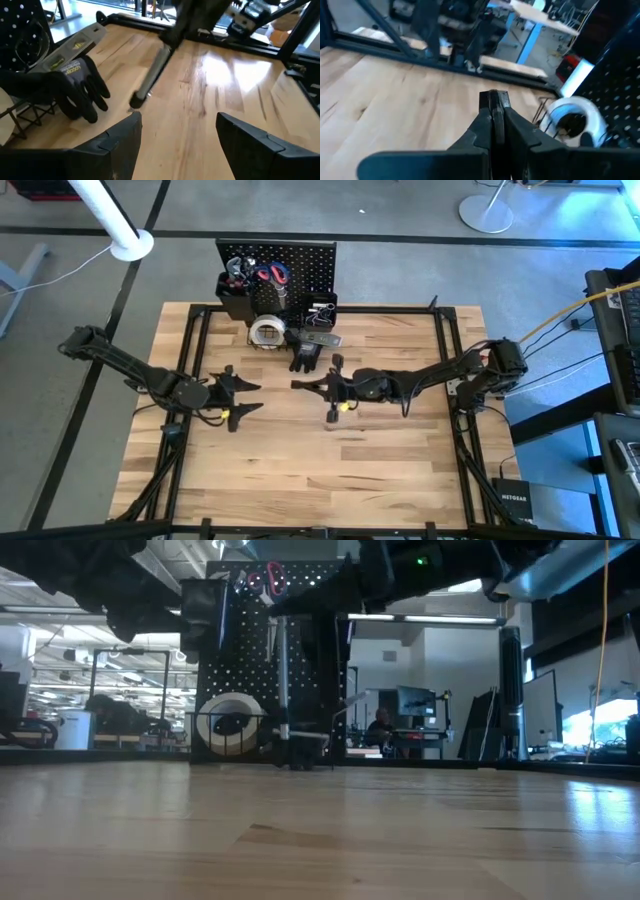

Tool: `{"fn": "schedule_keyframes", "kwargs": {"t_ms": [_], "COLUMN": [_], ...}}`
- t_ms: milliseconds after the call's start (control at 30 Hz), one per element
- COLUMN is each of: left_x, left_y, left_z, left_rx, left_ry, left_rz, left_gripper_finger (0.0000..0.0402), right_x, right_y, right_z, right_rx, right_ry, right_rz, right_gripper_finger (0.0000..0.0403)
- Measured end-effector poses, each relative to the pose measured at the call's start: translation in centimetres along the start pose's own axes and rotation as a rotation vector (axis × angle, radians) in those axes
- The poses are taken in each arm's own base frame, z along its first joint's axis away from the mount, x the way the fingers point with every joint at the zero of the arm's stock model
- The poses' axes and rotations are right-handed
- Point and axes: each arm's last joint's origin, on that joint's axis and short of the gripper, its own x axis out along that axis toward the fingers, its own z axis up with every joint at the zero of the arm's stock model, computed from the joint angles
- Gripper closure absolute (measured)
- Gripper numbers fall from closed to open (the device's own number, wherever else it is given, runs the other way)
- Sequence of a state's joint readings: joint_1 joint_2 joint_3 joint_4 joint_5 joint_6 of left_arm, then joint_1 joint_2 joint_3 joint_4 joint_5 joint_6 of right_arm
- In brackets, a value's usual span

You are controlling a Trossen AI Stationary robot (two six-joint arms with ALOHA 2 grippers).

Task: Hang tools onto peg board
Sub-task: Put the clamp into the wire basket on the pegboard

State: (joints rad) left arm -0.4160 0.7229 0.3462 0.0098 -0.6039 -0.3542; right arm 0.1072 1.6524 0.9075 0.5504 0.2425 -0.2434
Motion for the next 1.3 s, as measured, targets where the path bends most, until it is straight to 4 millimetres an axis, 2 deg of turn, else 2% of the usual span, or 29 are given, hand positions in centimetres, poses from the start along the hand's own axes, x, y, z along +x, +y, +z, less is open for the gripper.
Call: {"fn": "schedule_keyframes", "kwargs": {"t_ms": [200,433,600,700,767,867,967,1133,1300], "left_x": [0.3,-0.1,-0.6,-0.8,-0.8,-0.8,-0.7,-0.6,-0.2], "left_y": [-0.1,0.4,1.0,1.2,1.2,1.2,1.2,1.1,0.9], "left_z": [-0.4,-1.0,-1.4,-1.5,-1.5,-1.4,-1.1,-0.7,-1.1], "left_rx": [0.020,-0.001,-0.014,-0.033,-0.035,-0.019,0.021,0.068,0.067], "left_ry": [0.024,0.084,0.124,0.123,0.125,0.111,0.072,0.033,0.052], "left_rz": [0.020,0.044,0.072,0.105,0.114,0.127,0.157,0.166,0.174], "left_gripper_finger": [0.0161,0.0161,0.0161,0.0161,0.0161,0.0161,0.0161,0.0160,0.0160], "right_x": [1.4,5.5,8.1,8.8,8.8,8.2,7.4,6.5,4.0], "right_y": [-1.3,-3.4,-6.1,-7.4,-7.5,-6.9,-5.7,-3.1,-1.8], "right_z": [1.0,2.1,3.6,3.5,3.5,4.7,5.9,6.5,9.5], "right_rx": [-0.069,-0.157,-0.185,-0.184,-0.185,-0.186,-0.160,-0.167,-0.178], "right_ry": [-0.080,-0.113,-0.152,-0.132,-0.119,-0.151,-0.170,-0.125,-0.178], "right_rz": [-0.037,-0.068,-0.109,-0.120,-0.131,-0.100,-0.037,0.053,0.035], "right_gripper_finger": [0.0375,0.0375,0.0375,0.0375,0.0375,0.0375,0.0375,0.0375,0.0375]}}
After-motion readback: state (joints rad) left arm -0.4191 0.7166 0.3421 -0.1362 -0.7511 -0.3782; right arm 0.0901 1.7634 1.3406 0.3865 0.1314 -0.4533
